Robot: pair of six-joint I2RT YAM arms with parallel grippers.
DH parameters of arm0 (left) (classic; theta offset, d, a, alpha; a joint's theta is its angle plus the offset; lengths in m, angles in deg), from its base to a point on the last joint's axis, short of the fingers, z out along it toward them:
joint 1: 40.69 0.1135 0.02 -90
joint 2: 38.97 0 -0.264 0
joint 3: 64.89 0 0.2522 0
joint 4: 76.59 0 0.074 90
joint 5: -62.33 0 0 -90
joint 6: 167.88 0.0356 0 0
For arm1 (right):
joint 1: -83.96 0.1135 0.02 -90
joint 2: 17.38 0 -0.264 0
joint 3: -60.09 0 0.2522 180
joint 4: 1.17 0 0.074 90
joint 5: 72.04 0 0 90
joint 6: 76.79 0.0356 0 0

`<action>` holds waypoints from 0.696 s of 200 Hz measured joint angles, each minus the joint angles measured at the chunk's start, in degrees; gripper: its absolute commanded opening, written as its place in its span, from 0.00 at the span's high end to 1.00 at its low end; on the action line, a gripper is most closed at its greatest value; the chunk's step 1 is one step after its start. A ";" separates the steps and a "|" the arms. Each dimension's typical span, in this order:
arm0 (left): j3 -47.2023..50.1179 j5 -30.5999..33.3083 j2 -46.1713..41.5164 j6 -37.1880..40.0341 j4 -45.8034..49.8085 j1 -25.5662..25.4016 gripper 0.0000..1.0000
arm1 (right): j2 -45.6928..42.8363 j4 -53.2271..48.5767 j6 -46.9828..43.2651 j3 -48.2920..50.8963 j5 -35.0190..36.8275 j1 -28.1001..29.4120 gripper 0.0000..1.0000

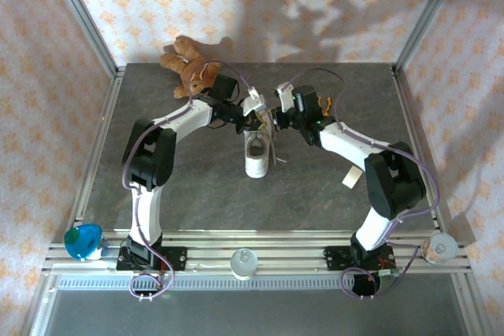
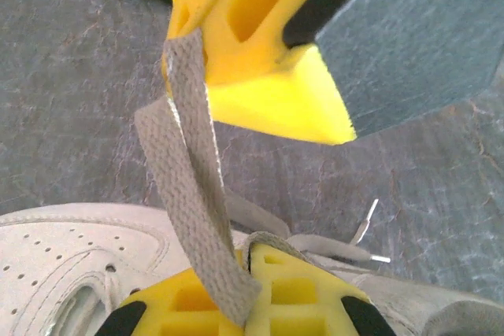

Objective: Tie the shoes

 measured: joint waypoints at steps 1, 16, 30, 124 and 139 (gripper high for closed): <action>0.00 0.11 -0.02 0.11 0.04 0.00 1.00 | -0.04 0.00 0.00 0.00 0.00 0.04 1.00; 0.02 2.78 -1.05 1.22 0.90 -0.17 1.00 | -0.20 -0.02 0.00 0.00 -0.02 0.07 1.00; 0.44 5.14 -2.19 1.60 0.98 -0.17 1.00 | -0.31 -0.02 0.00 0.00 -0.09 0.07 1.00; 11.06 26.69 -11.78 3.52 -5.27 -4.31 1.00 | -2.01 -1.20 0.20 1.07 -5.27 0.31 1.00; 12.00 30.86 -13.20 4.31 -5.84 -5.22 1.00 | -2.01 -1.62 0.22 1.07 -6.03 0.61 1.00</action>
